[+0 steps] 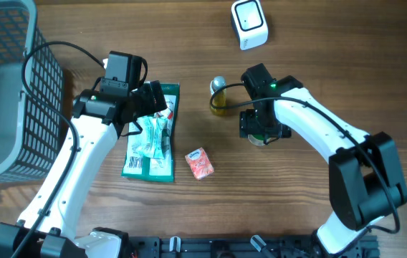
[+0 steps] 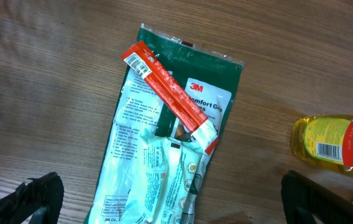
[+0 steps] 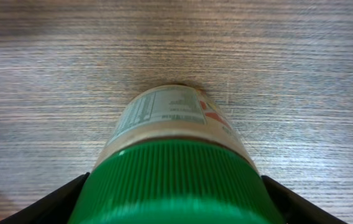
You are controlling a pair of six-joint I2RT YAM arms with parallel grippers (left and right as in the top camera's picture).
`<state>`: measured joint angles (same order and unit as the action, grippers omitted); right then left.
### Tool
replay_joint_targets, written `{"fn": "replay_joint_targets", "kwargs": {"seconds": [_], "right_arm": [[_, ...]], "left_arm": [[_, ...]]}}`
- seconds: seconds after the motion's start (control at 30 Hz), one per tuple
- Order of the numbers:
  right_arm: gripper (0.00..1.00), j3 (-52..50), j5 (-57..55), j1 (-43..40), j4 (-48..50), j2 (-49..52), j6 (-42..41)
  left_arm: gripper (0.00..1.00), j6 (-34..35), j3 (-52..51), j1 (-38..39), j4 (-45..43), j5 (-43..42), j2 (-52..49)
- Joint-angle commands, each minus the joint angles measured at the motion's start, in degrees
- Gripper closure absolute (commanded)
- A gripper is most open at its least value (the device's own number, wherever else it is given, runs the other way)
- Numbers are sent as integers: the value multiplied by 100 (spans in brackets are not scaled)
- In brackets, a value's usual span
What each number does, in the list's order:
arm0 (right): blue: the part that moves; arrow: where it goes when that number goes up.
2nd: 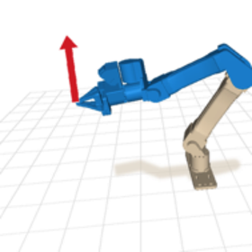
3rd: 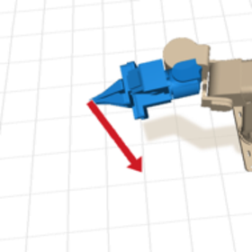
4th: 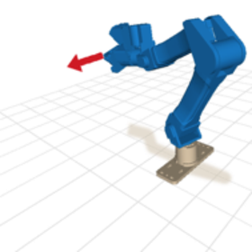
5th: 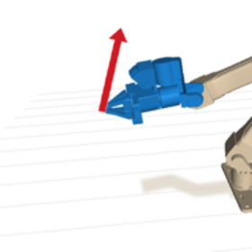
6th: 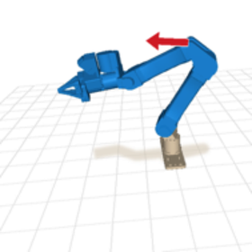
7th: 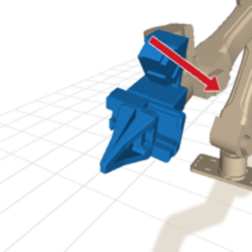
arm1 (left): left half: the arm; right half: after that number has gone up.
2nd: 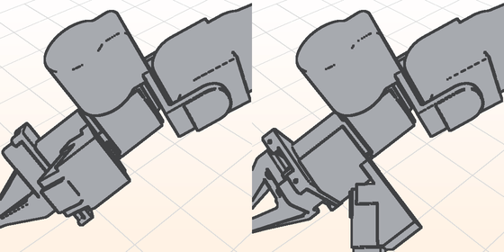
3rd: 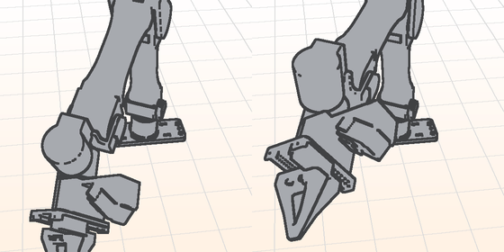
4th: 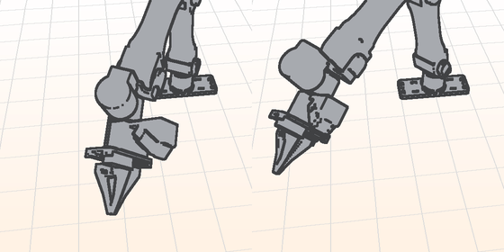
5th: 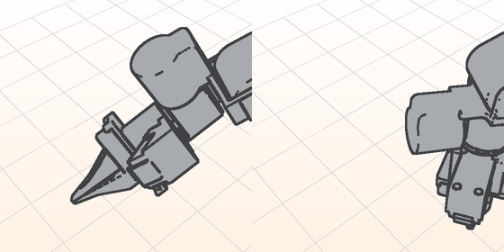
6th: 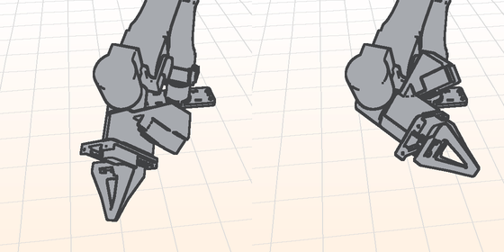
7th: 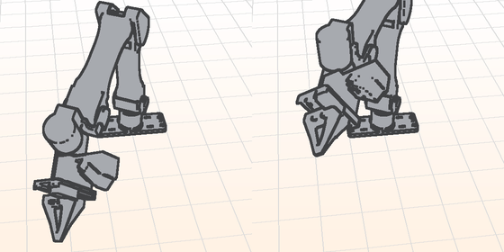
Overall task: Scan the item barcode
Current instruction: 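Grasp and lift the green-capped jar, right gripper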
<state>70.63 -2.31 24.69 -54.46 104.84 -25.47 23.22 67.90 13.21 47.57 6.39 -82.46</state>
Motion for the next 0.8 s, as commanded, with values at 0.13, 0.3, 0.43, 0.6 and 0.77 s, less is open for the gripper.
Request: {"fn": "replay_joint_targets", "kwargs": {"seconds": [0.13, 0.3, 0.43, 0.6, 0.77], "right_arm": [[20, 11, 90, 4, 133, 269, -46], [20, 11, 90, 4, 131, 269, -46], [20, -236, 90, 4, 343, 269, -44], [25, -251, 87, 4, 389, 269, -37], [46, -195, 138, 2, 278, 208, -17]], "left_arm": [[0, -48, 79, -22, -15, 76, 17], [0, -48, 79, -22, -15, 76, 17], [0, -48, 79, -22, -17, 76, 17], [0, -48, 79, -22, -17, 76, 17], [0, -48, 79, -22, -15, 76, 17]]}}
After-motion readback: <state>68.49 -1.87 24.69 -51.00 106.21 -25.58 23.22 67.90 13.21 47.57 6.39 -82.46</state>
